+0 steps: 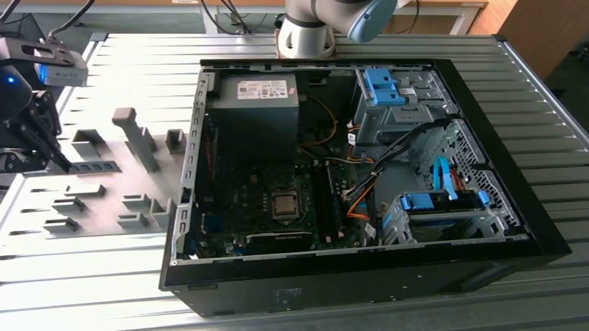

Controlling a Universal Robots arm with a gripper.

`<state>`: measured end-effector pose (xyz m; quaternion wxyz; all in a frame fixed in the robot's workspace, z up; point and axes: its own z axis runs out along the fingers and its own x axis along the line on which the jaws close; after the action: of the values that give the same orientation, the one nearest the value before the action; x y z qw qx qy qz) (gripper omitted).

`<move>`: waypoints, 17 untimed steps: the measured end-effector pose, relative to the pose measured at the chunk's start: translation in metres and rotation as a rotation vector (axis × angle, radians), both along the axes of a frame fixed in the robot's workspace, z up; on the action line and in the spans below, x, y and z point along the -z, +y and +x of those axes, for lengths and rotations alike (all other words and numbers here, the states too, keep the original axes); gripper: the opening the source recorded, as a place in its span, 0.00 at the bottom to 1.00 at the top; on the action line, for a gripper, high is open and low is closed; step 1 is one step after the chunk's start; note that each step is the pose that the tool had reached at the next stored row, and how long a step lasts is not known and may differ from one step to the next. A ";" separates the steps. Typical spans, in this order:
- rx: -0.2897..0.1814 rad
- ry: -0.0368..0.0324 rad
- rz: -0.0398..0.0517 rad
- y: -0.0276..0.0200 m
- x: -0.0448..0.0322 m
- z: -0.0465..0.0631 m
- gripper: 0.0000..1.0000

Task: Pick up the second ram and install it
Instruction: 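Pick up the second ram and move it above second insertion slot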

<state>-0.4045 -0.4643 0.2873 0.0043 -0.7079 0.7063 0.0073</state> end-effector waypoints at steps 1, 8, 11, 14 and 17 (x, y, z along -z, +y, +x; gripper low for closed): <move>0.000 0.0000 0.0000 0.0000 -0.0007 0.000 0.14; 0.000 0.0000 0.0000 0.0000 -0.0017 0.000 0.14; 0.000 0.0002 -0.0002 0.0000 -0.0028 0.000 0.14; 0.000 0.0001 -0.0001 0.0000 -0.0044 0.000 0.14; 0.000 0.0000 -0.0001 0.0000 -0.0063 0.000 0.14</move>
<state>-0.4045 -0.4643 0.2937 0.0042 -0.7078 0.7063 0.0073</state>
